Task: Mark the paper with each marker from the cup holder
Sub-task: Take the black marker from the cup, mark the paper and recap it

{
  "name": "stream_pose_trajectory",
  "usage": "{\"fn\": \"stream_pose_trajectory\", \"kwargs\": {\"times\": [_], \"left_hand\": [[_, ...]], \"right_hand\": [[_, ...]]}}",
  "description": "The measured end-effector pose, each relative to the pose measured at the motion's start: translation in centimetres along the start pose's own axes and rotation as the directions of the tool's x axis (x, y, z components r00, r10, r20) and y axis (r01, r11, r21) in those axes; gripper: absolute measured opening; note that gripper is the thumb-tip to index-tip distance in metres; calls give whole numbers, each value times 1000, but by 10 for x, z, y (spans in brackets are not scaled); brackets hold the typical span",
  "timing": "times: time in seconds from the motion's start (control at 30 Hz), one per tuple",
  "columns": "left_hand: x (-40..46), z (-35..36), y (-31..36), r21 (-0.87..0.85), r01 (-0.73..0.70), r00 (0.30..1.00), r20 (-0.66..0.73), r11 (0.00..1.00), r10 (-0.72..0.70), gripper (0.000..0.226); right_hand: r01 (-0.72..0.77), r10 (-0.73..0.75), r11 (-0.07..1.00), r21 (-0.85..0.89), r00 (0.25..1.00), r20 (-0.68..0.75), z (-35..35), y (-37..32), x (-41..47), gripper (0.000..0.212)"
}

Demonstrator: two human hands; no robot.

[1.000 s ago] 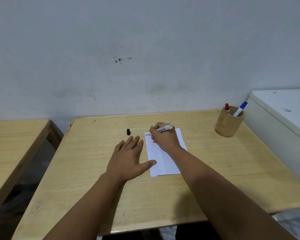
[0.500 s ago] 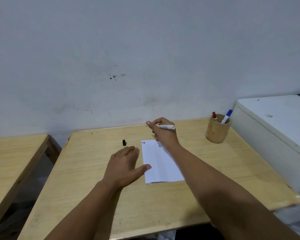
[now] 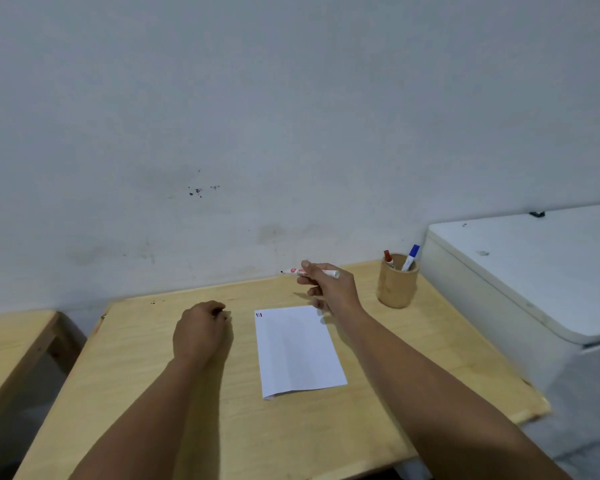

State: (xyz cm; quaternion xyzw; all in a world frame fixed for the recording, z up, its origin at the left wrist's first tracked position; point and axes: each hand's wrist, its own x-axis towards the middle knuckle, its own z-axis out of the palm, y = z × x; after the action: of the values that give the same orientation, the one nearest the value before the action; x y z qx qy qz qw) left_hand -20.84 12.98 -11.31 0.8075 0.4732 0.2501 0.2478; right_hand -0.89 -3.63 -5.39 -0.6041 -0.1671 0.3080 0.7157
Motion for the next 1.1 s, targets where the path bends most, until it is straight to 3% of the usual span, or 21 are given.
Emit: {"fn": "stream_pose_trajectory", "kwargs": {"times": [0.1, 0.17, 0.3, 0.47, 0.57, 0.73, 0.9, 1.1], "left_hand": [[5, -7, 26, -183, 69, 997, 31, 981, -65, 18], [11, -15, 49, -309, 84, 996, 61, 947, -68, 13], [20, -32, 88, -528, 86, 996, 69, 845, -58, 14], [14, -46, 130, -746, 164, 986, 132, 645, -98, 9], [12, -49, 144, -785, 196, 980, 179, 588, -88, 9], [7, -50, 159, -790, 201, 978, 194, 580, -75, 14], [2, -49, 168, -783, 185, 980, 192, 594, -51, 11], [-10, -42, 182, -713, 132, 971, 232, 688, 53, 11]], "right_hand": [[-149, 147, 980, 131, 989, 20, -1, -5, 1, 34], [-167, 158, 981, 94, 982, 100, -3, -8, -2, 29], [-68, 78, 997, -46, 963, 259, -8, -16, -13, 28], [60, -27, 989, -136, 972, 232, -8, -28, -23, 27], [117, -81, 977, -176, 977, 199, -9, -36, -25, 25], [169, -133, 966, -194, 974, 185, -19, -44, -29, 23], [186, -153, 963, -196, 973, 171, -31, -46, -29, 23], [186, -155, 958, -216, 976, 153, -43, -50, -32, 19]]}}
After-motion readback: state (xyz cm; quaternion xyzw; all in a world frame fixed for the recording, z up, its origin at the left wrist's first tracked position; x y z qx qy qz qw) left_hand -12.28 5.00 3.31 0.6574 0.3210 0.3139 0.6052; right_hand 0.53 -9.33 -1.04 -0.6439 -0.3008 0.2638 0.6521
